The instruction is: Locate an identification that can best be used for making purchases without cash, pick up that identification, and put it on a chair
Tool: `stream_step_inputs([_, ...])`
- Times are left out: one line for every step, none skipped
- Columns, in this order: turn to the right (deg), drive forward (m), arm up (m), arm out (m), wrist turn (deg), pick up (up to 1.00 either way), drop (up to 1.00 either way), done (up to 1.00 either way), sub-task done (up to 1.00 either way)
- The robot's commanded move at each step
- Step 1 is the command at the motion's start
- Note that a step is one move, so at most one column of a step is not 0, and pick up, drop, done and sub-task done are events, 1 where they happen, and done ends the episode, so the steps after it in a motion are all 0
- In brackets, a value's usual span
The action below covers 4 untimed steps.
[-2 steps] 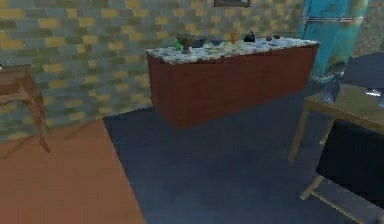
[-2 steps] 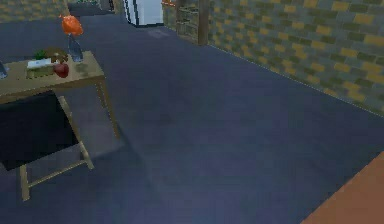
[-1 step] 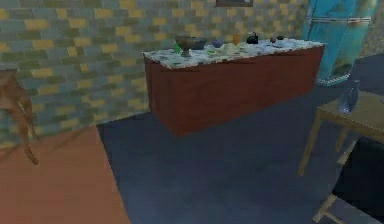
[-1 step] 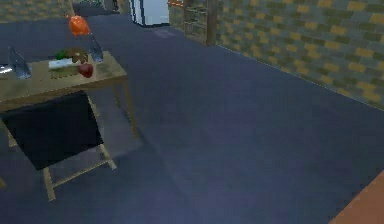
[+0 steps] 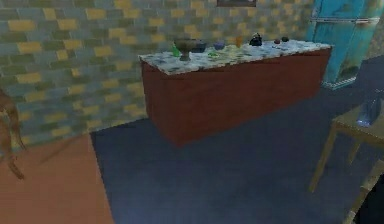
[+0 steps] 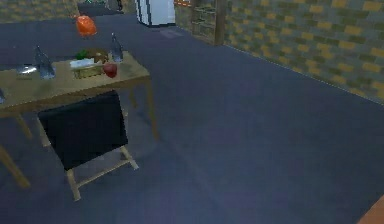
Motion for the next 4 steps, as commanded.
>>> stream_step_inputs([21.0, 0.0, 0.0, 0.0, 0.0, 0.0, 0.0, 0.0, 0.0])
stream_step_inputs([0.0, 1.0, 0.0, 0.0, 0.0, 0.0, 0.0, 0.0, 0.0])
stream_step_inputs([0.0, 0.65, 0.0, 0.0, 0.0, 0.0, 0.0, 0.0, 0.0])
stream_step_inputs([-6.0, 0.0, 0.0, 0.0, 0.0, 0.0, 0.0, 0.0, 0.0])
